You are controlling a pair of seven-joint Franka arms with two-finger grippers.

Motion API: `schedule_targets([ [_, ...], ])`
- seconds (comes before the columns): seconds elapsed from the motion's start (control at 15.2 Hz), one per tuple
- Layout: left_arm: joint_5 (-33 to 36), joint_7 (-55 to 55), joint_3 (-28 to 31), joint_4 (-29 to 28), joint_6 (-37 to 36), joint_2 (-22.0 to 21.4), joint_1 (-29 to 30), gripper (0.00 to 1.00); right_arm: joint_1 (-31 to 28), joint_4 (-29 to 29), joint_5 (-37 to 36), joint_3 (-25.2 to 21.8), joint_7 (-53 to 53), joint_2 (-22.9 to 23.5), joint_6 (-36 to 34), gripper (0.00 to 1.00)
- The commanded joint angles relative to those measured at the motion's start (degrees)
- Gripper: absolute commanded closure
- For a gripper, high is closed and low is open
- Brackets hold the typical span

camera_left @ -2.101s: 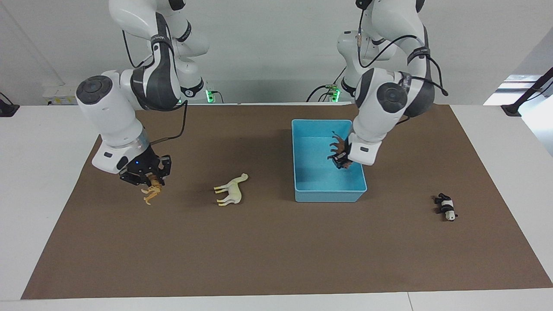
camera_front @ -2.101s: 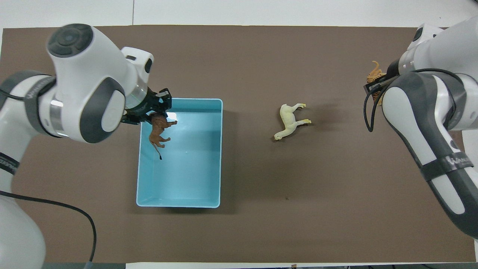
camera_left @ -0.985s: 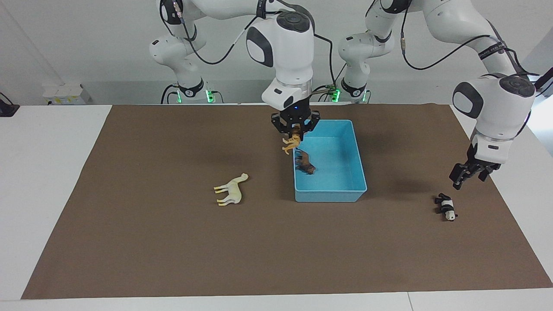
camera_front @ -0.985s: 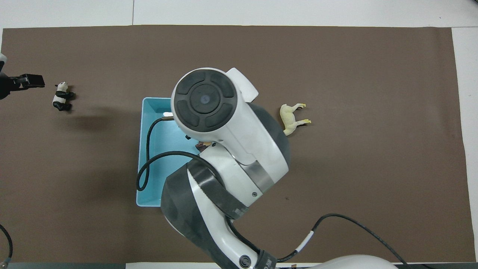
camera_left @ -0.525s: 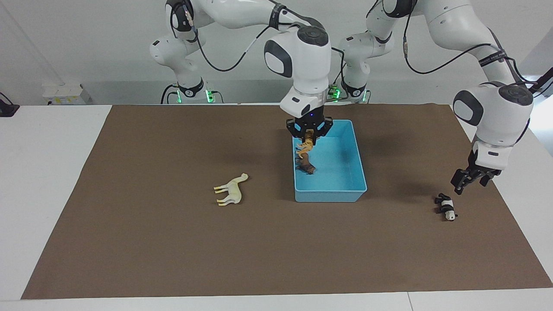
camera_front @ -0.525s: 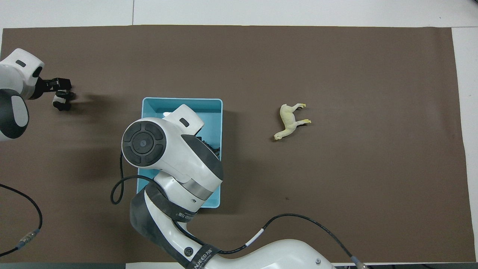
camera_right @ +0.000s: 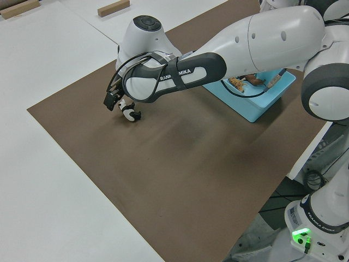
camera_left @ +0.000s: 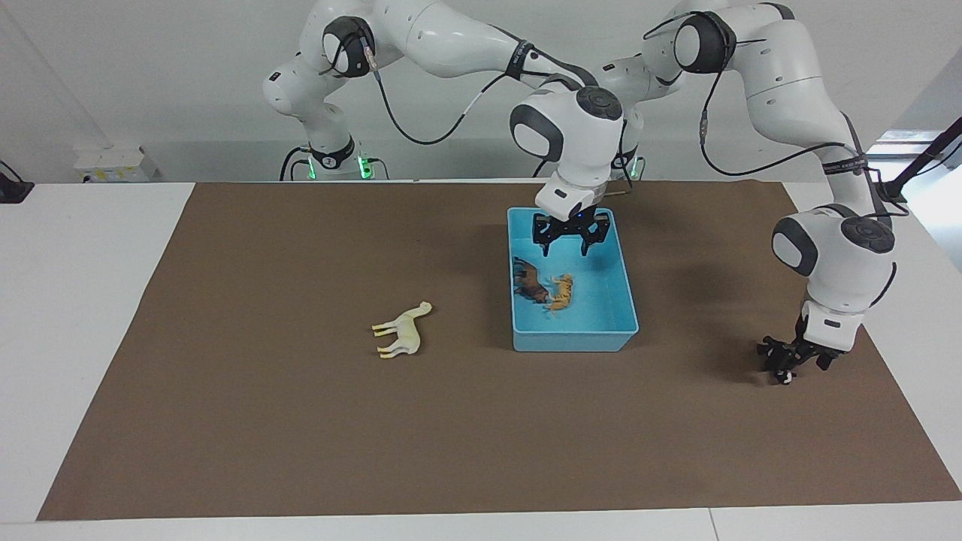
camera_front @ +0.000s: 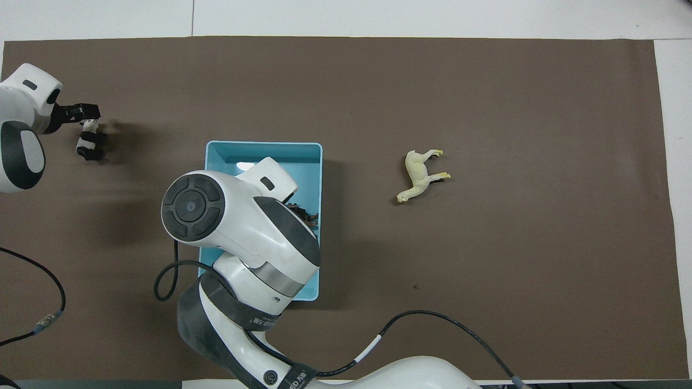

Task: Put all toys into storage box

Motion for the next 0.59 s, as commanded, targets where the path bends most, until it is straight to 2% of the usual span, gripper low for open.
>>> schedule_targets([
  [0.0,0.61,0.36,-0.16,1.48,1.79,1.79,0.53,0.0,-3.08,-1.21,-1.19,-2.95,-2.19,-4.89,-3.13,0.0],
  [0.26,0.53,0.27,-0.16,-0.46,1.44,1.44,0.18,0.0,-10.55,-4.27,-0.84,-3.39,-14.14,-7.8,-4.2,0.0],
  [0.46,0.44,-0.17,-0.16,-1.24,0.73,1.08,-0.7,0.15,-15.21,-13.13,-0.84,-3.39,-19.24,-11.21,-0.52,0.0],
  [0.53,0.44,-0.26,-0.16,-1.6,0.73,1.0,-0.53,0.26,-16.09,-17.6,-0.84,-3.39,-21.18,-12.79,2.54,0.0],
])
